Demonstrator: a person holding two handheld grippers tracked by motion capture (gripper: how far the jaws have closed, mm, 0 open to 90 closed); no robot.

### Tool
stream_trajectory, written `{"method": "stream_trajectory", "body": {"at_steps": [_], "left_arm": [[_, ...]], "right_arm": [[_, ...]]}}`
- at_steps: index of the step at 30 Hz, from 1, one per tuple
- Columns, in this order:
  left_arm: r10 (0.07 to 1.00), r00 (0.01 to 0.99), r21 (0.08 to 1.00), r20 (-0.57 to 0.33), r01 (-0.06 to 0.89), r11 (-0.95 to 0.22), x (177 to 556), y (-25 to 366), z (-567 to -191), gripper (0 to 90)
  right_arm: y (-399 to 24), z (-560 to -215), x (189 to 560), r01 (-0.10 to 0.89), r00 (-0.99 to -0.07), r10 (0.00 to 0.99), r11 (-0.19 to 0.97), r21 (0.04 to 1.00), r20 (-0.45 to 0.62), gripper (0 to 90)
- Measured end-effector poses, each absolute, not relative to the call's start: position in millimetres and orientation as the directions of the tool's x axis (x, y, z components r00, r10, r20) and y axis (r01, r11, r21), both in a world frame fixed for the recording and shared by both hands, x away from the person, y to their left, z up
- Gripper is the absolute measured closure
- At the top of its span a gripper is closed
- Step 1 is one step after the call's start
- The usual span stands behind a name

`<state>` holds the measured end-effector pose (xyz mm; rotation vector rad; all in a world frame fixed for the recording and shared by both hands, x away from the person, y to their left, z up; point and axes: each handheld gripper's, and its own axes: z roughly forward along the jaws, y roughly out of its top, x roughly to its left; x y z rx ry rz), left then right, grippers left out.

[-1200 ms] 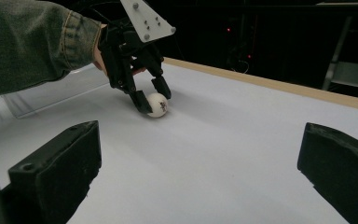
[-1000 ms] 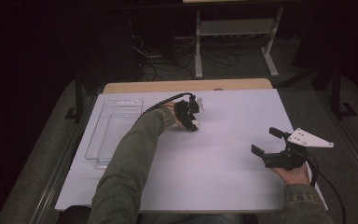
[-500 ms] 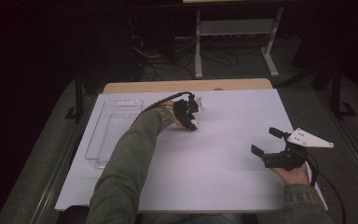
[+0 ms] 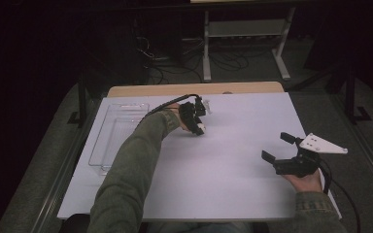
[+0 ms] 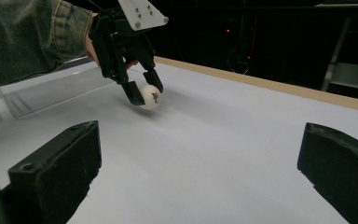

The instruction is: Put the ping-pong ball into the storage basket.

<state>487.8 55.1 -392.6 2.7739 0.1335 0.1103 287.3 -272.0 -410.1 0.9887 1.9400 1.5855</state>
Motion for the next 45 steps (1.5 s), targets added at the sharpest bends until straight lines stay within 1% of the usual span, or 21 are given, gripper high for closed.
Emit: {"method": "stream_trajectory", "body": {"at_steps": [39,45], "left_arm": [[0.116,0.988,0.366,0.106,0.069,-0.928,461,73,-346,51.1],[0.104,0.989,0.365,0.110,0.057,-0.929,456,73,-341,51.1]], "right_arm": [[-269,-411,288,0.258,-0.651,0.753,0.094,0.961,0.101,0.0],[-269,-411,289,0.259,-0.652,0.751,0.093,0.962,0.103,0.0]]}}
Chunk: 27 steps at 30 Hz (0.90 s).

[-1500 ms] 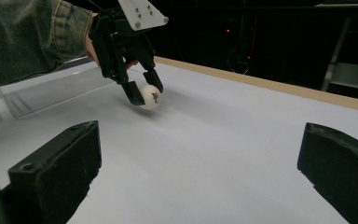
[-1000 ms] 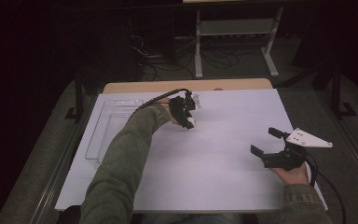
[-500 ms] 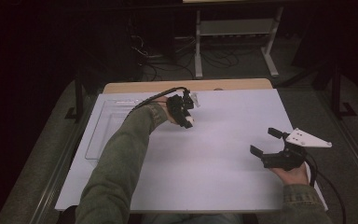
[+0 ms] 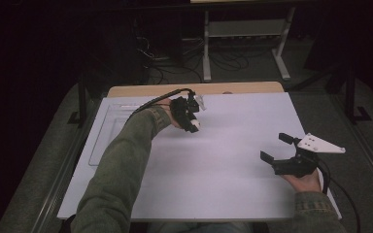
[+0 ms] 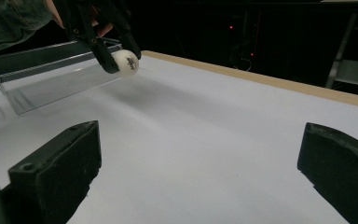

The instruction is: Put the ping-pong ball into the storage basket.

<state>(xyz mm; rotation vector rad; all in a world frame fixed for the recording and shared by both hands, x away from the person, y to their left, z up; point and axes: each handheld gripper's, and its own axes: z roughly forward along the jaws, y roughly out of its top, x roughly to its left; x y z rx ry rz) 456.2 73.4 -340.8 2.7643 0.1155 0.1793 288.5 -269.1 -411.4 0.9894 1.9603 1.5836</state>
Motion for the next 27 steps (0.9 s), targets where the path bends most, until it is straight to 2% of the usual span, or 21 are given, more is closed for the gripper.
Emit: {"method": "stream_trajectory", "body": {"at_steps": [27], "left_arm": [[0.071,0.986,0.306,0.152,0.021,-0.952,431,85,-302,51.1]], "right_arm": [[-268,-411,288,0.254,-0.654,0.750,0.092,0.963,0.101,0.0]]}}
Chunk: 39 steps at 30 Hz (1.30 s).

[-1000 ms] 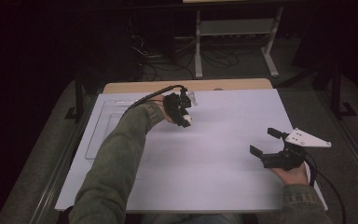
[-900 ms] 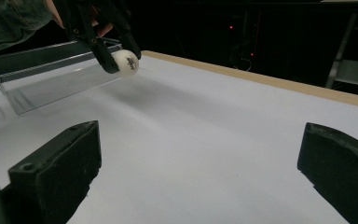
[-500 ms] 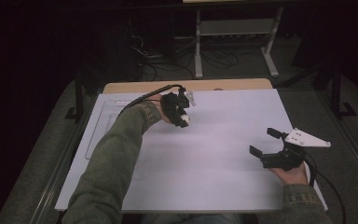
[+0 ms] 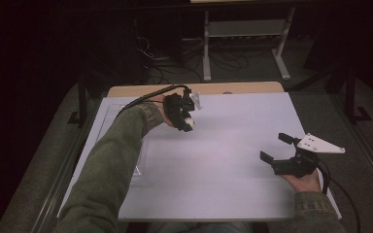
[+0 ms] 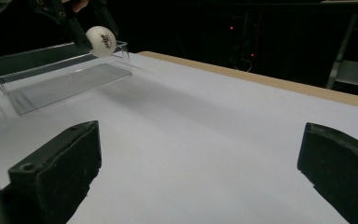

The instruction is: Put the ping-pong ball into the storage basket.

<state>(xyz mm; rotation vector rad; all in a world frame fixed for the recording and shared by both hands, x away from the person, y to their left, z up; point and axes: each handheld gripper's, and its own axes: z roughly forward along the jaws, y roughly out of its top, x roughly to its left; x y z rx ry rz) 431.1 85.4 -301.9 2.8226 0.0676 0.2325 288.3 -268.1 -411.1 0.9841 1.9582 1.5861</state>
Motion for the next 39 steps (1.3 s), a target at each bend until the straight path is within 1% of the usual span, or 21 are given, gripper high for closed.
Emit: {"method": "stream_trajectory", "body": {"at_steps": [11,19,39], "left_arm": [[0.049,0.988,0.277,0.147,0.006,-0.961,420,91,-297,51.1],[0.041,0.989,0.277,0.139,0.001,-0.961,413,98,-288,51.0],[0.019,0.993,0.215,0.115,-0.007,-0.977,402,112,-278,51.0]], "right_arm": [[-266,-411,288,0.256,-0.657,0.748,0.106,0.961,0.092,0.0],[-266,-411,288,0.258,-0.659,0.747,0.110,0.960,0.091,0.0],[-266,-411,288,0.253,-0.659,0.747,0.107,0.961,0.091,0.0]]}}
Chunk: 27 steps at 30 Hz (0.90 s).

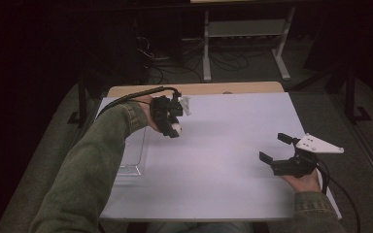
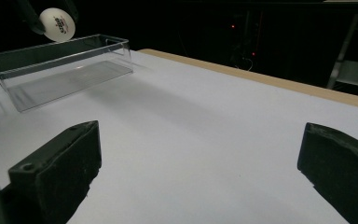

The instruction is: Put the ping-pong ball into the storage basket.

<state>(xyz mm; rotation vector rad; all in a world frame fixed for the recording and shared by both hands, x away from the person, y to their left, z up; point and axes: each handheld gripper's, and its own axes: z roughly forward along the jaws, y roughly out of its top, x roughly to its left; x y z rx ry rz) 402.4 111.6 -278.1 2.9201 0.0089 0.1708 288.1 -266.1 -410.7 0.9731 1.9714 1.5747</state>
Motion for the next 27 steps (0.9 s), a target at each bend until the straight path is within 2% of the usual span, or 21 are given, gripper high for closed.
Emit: {"method": "stream_trajectory", "body": {"at_steps": [13,27], "left_arm": [[0.005,0.998,0.174,0.068,-0.007,-0.985,397,120,-278,51.0],[0.017,0.996,0.137,0.085,0.005,-0.991,396,131,-275,51.1]], "right_arm": [[-266,-411,288,0.254,-0.659,0.747,0.108,0.961,0.090,0.0],[-266,-410,287,0.254,-0.659,0.747,0.107,0.961,0.091,0.0]]}}
